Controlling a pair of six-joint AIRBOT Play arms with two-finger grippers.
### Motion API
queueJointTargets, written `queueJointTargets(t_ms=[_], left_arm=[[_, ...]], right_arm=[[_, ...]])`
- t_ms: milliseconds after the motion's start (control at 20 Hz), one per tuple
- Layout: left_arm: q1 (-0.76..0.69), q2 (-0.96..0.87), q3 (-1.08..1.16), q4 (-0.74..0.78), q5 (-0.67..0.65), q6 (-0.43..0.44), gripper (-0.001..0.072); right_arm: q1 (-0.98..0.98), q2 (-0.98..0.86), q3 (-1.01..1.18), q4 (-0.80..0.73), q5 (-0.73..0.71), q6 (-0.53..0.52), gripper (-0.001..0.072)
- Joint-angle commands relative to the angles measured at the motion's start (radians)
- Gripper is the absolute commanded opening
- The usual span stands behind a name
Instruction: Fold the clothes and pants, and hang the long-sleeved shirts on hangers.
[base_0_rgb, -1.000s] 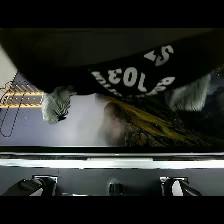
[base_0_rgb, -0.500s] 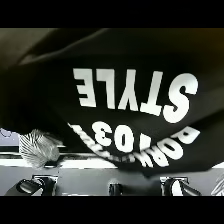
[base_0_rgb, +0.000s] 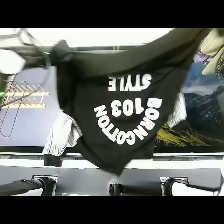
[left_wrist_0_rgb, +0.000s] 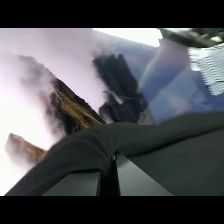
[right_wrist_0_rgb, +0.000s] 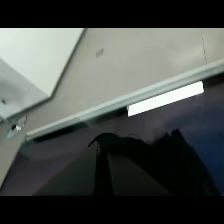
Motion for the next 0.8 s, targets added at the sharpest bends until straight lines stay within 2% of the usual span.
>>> queueJointTargets(t_ms=[0, 200, 300, 350, 450, 500, 600, 750], left_arm=[[0.016, -0.238, -0.008, -0.019, 0.197, -0.005, 0.0027], [0.034, -0.390, -0.008, -0.082, 0.126, -0.005, 0.0028], [0.040, -0.409, -0.008, -0.082, 0.068, -0.005, 0.0034], [0.047, -0.406, -0.008, -0.082, 0.043, -0.004, 0.0099], [0.071, -0.378, -0.008, -0.082, -0.009, -0.004, 0.0520], [0.090, -0.354, -0.008, -0.082, -0.039, 0.002, 0.0625], [0.136, -0.285, -0.008, -0.080, -0.133, 0.064, 0.0625], [0.166, -0.164, -0.064, -0.011, -0.292, 0.128, 0.0626]], right_arm=[[0.134, -0.234, 0.002, -0.100, -0.026, -0.032, 0.0035], [0.192, -0.379, 0.002, -0.230, 0.027, -0.031, 0.0035], [0.180, -0.391, 0.002, -0.298, 0.068, -0.009, 0.0114], [0.166, -0.383, 0.002, -0.331, 0.090, -0.002, 0.0171], [0.111, -0.342, 0.002, -0.384, 0.177, -0.002, 0.0322], [0.076, -0.313, 0.002, -0.418, 0.235, -0.002, 0.0327], [-0.013, -0.241, -0.022, -0.455, 0.326, -0.002, 0.0354], [-0.133, -0.056, -0.246, -0.467, 0.327, -0.014, 0.0406]])
